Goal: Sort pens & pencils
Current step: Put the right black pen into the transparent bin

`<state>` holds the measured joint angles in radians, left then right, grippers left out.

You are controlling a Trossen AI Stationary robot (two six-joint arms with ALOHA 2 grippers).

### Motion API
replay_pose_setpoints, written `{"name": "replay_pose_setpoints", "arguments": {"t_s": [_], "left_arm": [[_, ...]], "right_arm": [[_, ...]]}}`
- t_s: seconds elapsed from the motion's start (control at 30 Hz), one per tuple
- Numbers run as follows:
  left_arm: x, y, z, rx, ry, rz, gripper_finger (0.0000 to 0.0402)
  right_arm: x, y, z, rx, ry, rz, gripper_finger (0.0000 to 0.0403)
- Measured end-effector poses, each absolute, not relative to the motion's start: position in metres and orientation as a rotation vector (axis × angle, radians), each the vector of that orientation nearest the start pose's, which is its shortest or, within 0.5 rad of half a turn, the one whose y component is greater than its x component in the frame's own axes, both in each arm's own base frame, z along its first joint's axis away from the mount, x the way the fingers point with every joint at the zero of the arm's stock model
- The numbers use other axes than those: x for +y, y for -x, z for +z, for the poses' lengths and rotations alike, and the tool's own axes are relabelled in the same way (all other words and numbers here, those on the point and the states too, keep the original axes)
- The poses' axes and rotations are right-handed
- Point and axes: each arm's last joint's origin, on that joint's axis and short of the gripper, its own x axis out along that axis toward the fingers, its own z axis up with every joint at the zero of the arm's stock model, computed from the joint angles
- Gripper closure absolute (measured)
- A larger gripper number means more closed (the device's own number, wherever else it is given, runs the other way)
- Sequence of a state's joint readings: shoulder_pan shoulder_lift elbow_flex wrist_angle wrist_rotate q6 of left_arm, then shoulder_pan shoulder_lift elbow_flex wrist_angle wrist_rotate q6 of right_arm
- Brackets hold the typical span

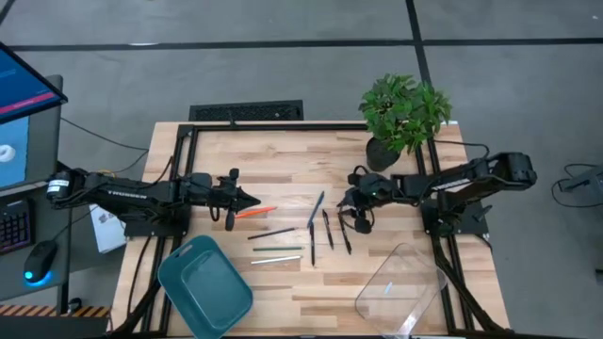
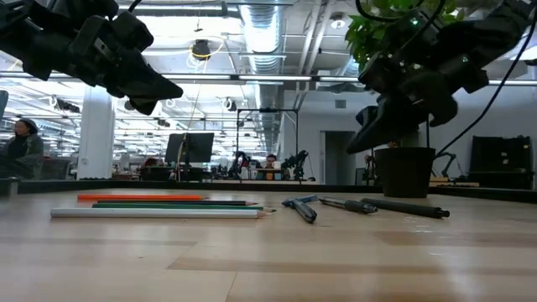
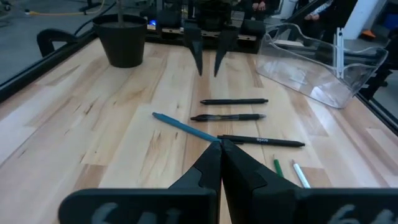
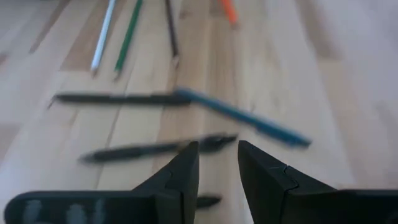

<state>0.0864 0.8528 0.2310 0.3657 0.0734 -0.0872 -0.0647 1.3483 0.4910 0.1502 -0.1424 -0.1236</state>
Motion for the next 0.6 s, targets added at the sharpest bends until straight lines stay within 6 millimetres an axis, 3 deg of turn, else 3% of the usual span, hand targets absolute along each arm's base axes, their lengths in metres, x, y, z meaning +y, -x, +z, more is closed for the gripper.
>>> {"name": "replay_pose_setpoints", "arguments": {"t_s": [0.13,0.37,0.6], "left_arm": [[0.013,-0.173,0.184,0.255,0.107,0.024,0.0401],[0.013,-0.173,0.184,0.255,0.108,0.025,0.0401],[0.013,-0.173,0.183,0.264,0.112,0.025,0.0401]], "right_arm": [[-0.009,-0.244,0.160,0.802,0.049,0.126,0.0269],[-0.012,-0.258,0.186,0.781,0.084,0.130,0.0270],[-0.019,-0.282,0.168,0.957,0.113,0.156,0.0269]]}}
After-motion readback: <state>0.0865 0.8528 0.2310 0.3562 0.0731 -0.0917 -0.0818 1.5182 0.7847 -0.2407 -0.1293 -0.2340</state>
